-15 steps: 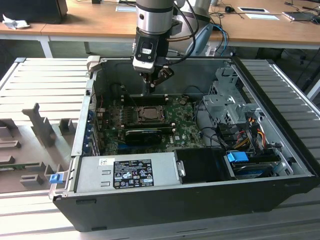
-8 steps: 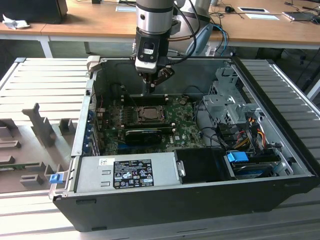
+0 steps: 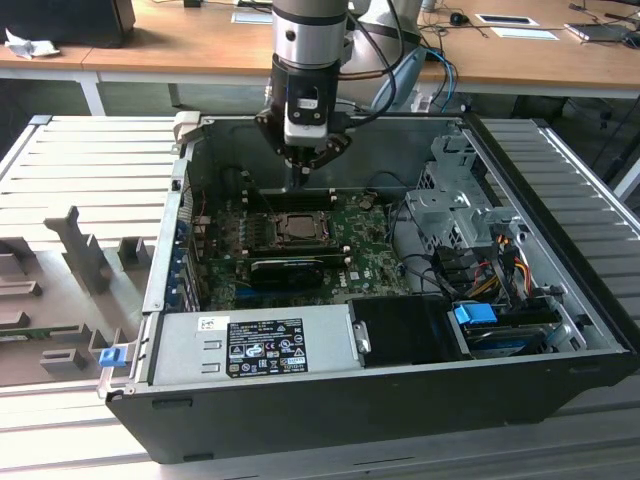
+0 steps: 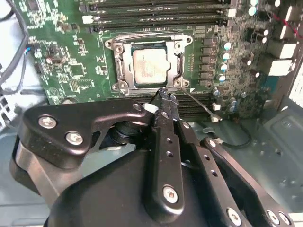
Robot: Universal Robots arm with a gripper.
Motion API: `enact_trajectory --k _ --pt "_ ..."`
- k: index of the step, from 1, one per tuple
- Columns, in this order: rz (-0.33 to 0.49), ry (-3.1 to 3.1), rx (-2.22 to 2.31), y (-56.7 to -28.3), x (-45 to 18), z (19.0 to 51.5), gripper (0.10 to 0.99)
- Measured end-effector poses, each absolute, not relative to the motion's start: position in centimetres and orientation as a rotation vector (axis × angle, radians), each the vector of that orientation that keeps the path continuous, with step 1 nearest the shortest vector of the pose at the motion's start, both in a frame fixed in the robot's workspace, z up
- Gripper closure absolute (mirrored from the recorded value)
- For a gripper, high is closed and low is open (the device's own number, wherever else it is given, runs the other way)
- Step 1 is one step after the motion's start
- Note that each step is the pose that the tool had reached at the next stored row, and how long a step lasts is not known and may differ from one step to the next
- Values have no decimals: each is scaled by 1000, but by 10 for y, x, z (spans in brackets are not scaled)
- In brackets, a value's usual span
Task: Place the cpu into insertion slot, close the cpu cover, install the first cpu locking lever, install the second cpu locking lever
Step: 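Install the first cpu locking lever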
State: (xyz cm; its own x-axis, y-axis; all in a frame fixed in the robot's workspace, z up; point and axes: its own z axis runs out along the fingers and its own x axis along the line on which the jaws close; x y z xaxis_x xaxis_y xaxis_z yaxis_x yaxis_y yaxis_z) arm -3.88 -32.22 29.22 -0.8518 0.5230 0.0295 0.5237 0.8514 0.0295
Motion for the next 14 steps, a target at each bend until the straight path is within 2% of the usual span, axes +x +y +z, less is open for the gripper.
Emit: enact_trajectory --k 14 --pt "-50 -3101 -293 -322 -39 292 980"
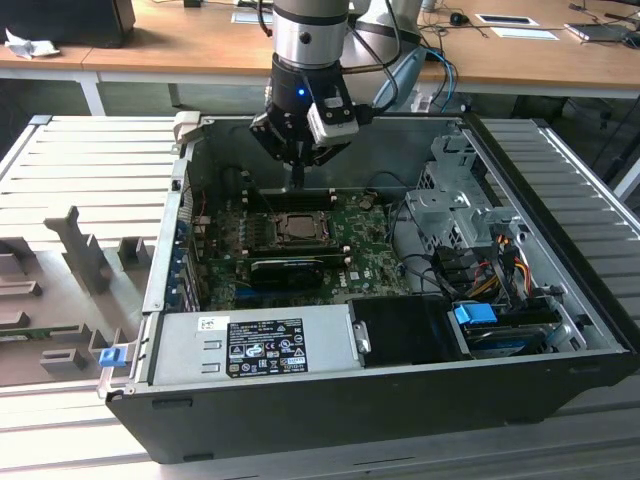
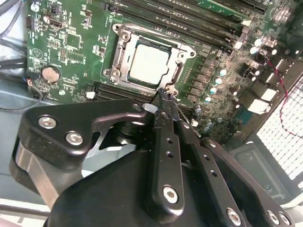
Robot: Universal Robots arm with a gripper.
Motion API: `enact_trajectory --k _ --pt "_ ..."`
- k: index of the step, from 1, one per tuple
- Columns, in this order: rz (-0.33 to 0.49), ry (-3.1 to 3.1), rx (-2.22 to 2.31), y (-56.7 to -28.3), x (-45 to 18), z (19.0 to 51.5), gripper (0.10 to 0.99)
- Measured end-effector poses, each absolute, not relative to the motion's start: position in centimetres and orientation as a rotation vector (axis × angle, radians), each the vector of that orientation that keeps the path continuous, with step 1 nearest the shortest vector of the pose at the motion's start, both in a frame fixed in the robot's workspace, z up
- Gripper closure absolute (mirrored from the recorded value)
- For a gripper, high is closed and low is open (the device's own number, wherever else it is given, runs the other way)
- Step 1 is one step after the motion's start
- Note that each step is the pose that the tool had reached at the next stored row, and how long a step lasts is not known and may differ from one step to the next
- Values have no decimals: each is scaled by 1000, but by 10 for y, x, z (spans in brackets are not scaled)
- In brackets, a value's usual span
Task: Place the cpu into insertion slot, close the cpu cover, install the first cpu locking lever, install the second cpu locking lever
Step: 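Install the first cpu locking lever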
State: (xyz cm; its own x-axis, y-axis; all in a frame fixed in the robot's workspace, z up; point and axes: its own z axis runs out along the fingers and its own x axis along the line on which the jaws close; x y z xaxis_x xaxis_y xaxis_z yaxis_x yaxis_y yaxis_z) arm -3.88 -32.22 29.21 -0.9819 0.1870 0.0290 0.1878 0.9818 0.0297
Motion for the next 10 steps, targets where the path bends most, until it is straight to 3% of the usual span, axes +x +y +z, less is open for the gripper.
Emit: enact_trajectory --k 10 --pt "-47 -3118 13 -322 -39 286 980"
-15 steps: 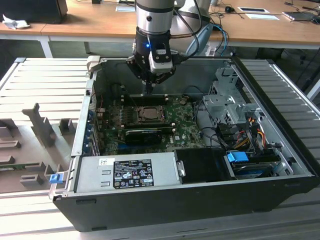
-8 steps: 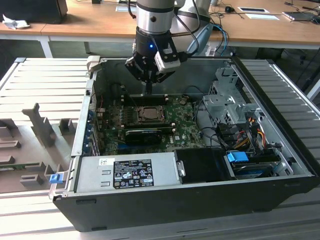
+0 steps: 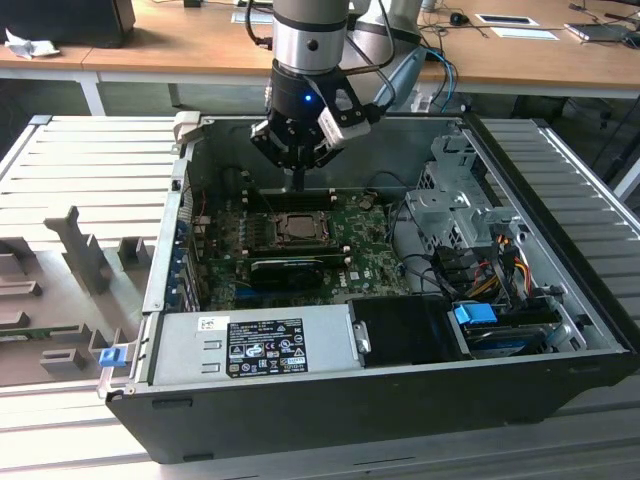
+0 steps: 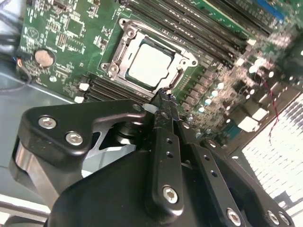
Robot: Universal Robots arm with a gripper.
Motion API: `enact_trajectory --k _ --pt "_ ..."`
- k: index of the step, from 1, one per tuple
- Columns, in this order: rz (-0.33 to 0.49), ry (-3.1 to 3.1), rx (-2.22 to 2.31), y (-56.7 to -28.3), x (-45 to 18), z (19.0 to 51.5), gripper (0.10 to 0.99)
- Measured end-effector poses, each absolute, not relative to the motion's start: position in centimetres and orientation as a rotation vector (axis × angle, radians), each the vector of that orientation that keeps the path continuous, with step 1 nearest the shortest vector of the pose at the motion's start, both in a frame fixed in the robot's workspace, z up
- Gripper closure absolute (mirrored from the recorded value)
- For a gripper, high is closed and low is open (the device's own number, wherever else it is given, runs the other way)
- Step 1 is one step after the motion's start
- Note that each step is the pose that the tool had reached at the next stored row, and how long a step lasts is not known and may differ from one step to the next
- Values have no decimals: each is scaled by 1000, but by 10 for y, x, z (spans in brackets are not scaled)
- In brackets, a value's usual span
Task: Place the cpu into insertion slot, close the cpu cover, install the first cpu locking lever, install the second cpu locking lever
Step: 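Install the first cpu locking lever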
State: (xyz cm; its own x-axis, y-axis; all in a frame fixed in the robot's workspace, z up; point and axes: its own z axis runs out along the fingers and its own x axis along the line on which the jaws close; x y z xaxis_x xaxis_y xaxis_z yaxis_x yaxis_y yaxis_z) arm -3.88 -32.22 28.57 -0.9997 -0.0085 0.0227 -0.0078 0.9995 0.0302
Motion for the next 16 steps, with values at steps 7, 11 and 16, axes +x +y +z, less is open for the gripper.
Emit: enact_trajectory --k 7,11,16 --pt "-43 -3102 311 -322 -39 283 980" --pt "-45 -3107 333 -322 -52 282 980" --pt "-71 -3115 346 -322 -67 279 980"
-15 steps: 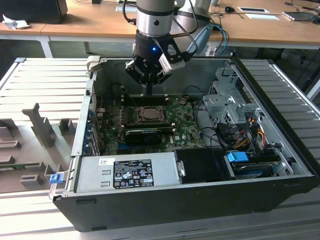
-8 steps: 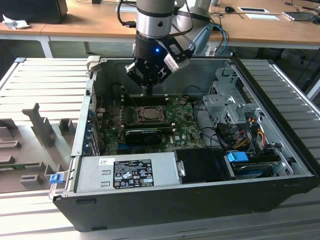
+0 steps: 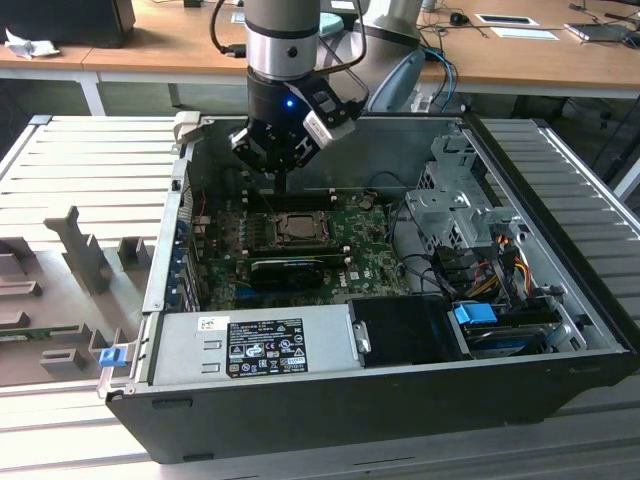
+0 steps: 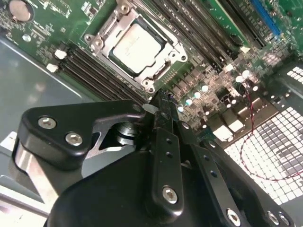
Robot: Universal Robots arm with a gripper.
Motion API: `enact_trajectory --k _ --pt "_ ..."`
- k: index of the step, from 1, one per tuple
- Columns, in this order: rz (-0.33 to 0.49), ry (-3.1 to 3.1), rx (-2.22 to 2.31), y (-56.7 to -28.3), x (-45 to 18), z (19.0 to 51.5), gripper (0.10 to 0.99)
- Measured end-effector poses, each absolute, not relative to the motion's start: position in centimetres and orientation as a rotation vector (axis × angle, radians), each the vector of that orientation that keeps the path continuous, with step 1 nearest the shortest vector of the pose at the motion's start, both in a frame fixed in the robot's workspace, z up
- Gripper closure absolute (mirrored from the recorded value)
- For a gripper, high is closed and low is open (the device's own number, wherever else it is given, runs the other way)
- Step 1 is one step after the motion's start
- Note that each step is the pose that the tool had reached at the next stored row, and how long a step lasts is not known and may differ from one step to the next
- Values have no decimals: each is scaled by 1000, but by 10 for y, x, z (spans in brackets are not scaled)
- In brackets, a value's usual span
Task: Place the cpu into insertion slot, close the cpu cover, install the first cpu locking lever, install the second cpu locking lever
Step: 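Install the first cpu locking lever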
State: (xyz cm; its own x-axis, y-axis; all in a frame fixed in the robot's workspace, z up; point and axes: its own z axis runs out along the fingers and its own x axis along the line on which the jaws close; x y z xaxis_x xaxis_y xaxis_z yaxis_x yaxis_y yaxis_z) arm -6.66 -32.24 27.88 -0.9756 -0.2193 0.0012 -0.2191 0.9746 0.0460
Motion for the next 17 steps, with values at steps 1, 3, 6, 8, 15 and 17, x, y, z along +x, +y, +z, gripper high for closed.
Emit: enact_trajectory --k 1,3,6,8,15,17 --pt "-71 -3116 355 -322 -67 278 980" --pt "-71 -3115 382 -322 -67 278 980" --pt "-71 -3115 387 -322 -72 277 980" --pt "-70 -3116 387 -322 -77 277 980" --pt "-70 -3122 357 -322 -87 272 980" --pt "-70 -3130 287 -322 -87 269 980"
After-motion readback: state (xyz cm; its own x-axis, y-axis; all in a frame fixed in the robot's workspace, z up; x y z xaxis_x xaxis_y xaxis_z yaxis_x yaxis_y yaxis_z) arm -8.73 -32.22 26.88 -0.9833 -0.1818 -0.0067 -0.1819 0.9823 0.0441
